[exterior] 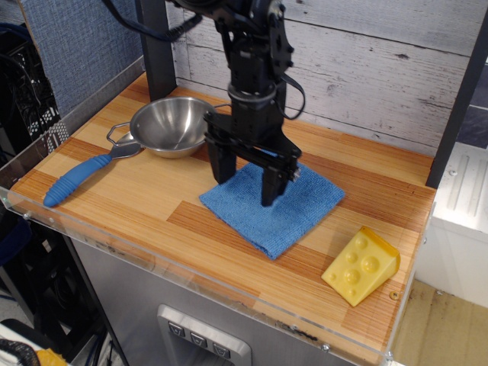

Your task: Move the blue piece of cloth at the bottom edge of the table.

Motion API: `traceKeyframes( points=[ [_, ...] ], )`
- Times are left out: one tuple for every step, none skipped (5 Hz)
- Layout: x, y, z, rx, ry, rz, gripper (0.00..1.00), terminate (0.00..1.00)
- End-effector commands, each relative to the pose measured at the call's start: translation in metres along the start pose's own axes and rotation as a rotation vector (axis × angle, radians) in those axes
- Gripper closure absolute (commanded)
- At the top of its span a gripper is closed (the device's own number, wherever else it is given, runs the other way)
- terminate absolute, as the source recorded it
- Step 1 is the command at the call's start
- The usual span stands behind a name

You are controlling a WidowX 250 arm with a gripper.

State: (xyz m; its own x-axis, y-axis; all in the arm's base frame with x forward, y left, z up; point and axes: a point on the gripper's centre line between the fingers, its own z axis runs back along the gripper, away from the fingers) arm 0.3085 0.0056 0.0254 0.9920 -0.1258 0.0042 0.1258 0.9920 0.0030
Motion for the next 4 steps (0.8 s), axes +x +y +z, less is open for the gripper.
traceKeyframes(
  points=[
    [0.009,-0.02,0.01,-0.022,-0.049,-0.043,0.0,0.0],
    [0.008,-0.027,-0.011,0.005,-0.097,-0.085,0.0,0.0],
    [0.004,-0.032,-0.034,0.015,-0.065,-0.085,0.0,0.0],
    [0.0,-0.035,-0.04,0.043,-0.097,-0.065,0.0,0.0]
  ],
)
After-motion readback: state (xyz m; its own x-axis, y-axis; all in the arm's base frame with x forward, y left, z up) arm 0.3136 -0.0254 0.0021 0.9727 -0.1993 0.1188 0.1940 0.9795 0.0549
